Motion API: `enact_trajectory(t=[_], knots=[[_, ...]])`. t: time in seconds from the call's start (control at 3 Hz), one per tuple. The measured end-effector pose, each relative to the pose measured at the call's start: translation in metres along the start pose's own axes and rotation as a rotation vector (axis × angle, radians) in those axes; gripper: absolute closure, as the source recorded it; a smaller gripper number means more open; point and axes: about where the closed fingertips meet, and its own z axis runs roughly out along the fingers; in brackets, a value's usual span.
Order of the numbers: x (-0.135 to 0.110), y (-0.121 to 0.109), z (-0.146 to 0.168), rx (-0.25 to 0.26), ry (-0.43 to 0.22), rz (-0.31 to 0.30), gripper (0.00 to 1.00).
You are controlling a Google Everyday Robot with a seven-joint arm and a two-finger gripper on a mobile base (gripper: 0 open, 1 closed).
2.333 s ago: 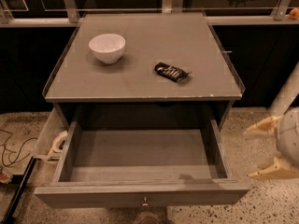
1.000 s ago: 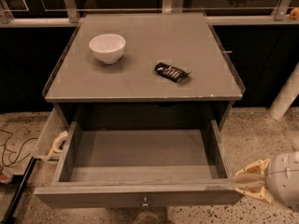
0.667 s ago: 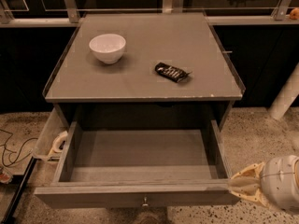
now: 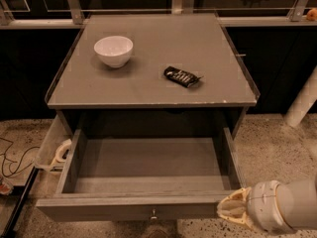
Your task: Close top drawer
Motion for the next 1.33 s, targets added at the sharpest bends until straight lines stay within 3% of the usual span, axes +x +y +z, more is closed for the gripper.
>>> enact_trajectory(t=[1.0, 1.33], knots=[[0.012, -0.001, 0.064, -0.02, -0.052, 0.008, 1.0], [0.012, -0.001, 0.064, -0.019, -0.052, 0.008, 0.81]])
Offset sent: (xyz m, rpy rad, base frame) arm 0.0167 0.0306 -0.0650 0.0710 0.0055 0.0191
